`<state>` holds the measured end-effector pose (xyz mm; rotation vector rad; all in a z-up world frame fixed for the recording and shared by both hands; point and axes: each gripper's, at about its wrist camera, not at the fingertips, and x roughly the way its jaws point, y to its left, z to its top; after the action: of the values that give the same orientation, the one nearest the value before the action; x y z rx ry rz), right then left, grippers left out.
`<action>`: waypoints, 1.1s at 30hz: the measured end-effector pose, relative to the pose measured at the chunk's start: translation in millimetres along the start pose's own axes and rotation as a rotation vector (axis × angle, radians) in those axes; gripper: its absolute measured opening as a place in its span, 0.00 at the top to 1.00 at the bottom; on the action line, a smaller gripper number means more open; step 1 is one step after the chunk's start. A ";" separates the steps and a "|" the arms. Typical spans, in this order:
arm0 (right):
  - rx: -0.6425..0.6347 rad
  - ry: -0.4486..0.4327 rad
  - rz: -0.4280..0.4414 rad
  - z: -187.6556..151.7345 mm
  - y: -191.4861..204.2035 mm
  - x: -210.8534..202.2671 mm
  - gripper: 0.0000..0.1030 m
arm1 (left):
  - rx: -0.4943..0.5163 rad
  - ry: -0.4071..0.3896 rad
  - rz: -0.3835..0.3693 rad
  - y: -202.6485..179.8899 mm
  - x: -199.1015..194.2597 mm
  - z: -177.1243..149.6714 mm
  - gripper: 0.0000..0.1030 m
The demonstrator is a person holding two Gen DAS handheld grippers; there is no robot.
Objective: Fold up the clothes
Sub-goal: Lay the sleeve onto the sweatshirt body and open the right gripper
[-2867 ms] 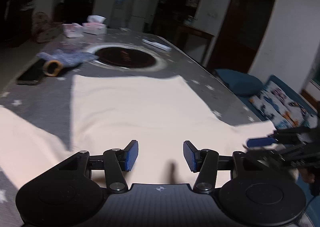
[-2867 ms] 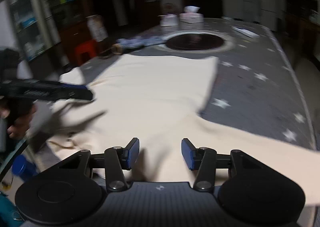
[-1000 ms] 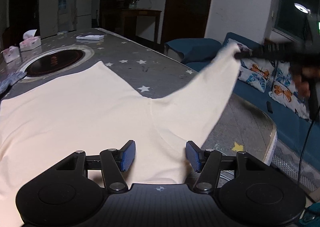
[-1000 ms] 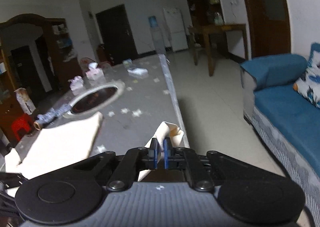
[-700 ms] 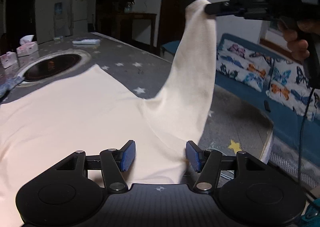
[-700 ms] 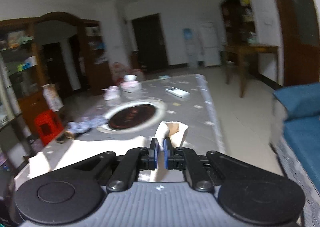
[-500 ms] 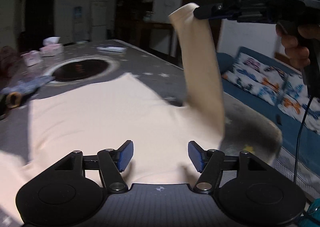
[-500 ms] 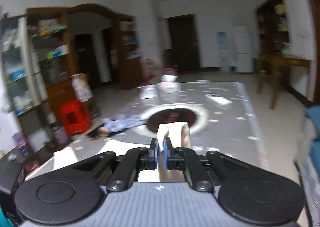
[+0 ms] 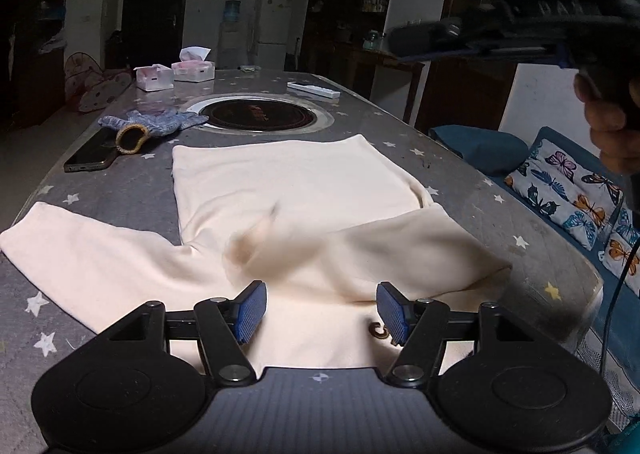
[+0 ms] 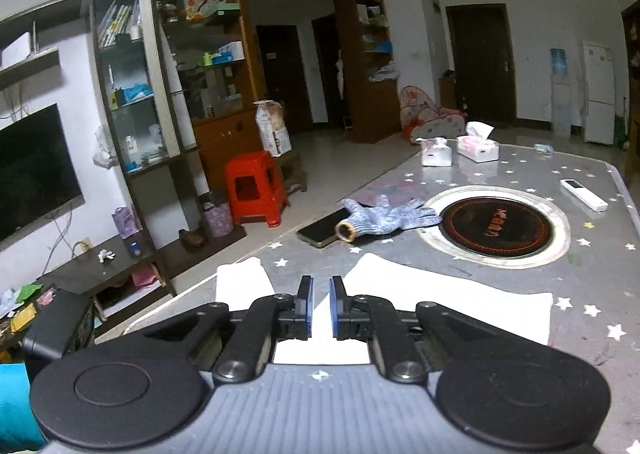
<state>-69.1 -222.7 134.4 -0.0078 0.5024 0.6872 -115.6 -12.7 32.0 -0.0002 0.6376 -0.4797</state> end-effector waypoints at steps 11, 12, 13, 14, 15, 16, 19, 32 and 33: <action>-0.045 0.218 -0.183 -49.1 -48.7 -15.6 0.82 | -0.024 -0.085 0.047 4.6 -5.0 21.2 0.39; -0.053 0.249 -0.188 -57.4 -51.4 -14.1 0.82 | -0.020 -0.082 0.043 4.3 -3.8 21.3 0.39; -0.073 0.276 -0.198 -67.1 -52.5 -11.0 0.82 | -0.016 -0.079 0.039 4.0 -2.6 21.3 0.39; -0.085 0.288 -0.202 -72.2 -52.9 -8.8 0.82 | -0.012 -0.076 0.035 3.7 -1.4 21.3 0.39; -0.099 0.297 -0.206 -77.0 -53.2 -6.1 0.82 | -0.006 -0.065 0.036 2.9 1.3 20.3 0.39; -0.110 0.301 -0.208 -80.5 -53.3 -3.3 0.82 | -0.004 -0.052 0.035 2.9 4.2 19.2 0.39; -0.156 0.310 -0.196 -84.0 -50.6 8.8 0.79 | -0.025 -0.020 0.025 7.4 9.4 14.6 0.39; -0.236 0.403 -0.077 -84.4 -76.5 48.6 0.79 | -0.166 -0.067 0.087 58.8 7.1 28.7 0.38; -0.230 0.409 -0.068 -84.3 -78.0 49.1 0.80 | -0.190 -0.068 0.098 65.8 8.7 29.8 0.38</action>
<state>-26.4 -268.0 26.1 -0.3859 0.8089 0.6756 -64.2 37.9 41.4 -0.1639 0.6114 -0.3219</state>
